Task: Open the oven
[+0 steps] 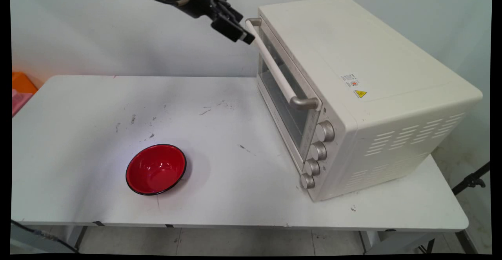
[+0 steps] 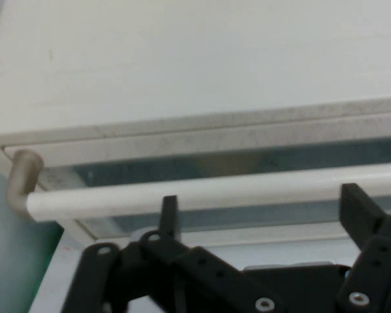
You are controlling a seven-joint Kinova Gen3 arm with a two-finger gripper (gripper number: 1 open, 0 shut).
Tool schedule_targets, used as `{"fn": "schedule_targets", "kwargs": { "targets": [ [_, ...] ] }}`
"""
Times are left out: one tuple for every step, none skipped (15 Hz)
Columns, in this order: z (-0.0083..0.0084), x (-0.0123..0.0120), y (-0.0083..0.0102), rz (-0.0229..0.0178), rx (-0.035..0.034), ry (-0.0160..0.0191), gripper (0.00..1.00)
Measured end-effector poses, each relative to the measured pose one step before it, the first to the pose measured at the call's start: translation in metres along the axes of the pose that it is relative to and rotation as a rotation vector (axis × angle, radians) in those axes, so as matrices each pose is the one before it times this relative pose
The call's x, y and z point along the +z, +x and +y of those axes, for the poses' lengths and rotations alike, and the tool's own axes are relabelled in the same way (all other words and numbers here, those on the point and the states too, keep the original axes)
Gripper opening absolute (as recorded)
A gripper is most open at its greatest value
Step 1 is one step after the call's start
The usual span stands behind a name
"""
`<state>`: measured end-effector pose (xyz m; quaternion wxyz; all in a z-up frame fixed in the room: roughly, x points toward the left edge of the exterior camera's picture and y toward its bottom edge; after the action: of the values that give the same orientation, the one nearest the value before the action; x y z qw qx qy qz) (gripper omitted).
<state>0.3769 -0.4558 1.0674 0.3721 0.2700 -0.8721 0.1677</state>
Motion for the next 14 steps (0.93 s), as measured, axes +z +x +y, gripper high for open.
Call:
{"fn": "schedule_targets", "kwargs": {
  "targets": [
    [0.0003,0.00467,0.00381,0.00238,-0.00095,0.00438,0.0],
    [0.00039,0.00461,0.00336,0.00187,-0.00137,0.00364,0.0],
    [0.00035,0.00385,0.00248,0.00101,-0.00107,0.00271,0.0],
    [0.00051,0.00444,0.00257,0.00075,-0.0004,0.0026,0.0],
    [0.0006,0.0043,0.00214,-0.00017,0.00037,0.00271,0.0],
    [0.00065,0.00364,0.00138,-0.00093,0.00054,0.00174,0.0],
    [0.00073,0.00391,0.00122,-0.00163,0.00166,0.00274,0.0],
    [0.001,0.00399,0.00084,-0.00253,0.00247,0.00191,0.0],
    [0.00093,0.00334,0.00061,-0.00242,0.00289,0.00165,0.0],
    [0.00124,0.0039,0.00048,-0.00295,0.00322,0.00152,0.0],
    [0.00135,0.00393,0.00019,-0.00326,0.0028,0.00132,0.0],
    [0.00115,0.00348,0.00003,-0.00314,0.00261,0.00145,0.0],
    [0.00082,0.00235,0.00009,-0.00196,0.00178,0.00104,0.0],
    [0.00132,0.00357,-0.00021,-0.00373,0.00189,0.00122,0.0]
  ]
}}
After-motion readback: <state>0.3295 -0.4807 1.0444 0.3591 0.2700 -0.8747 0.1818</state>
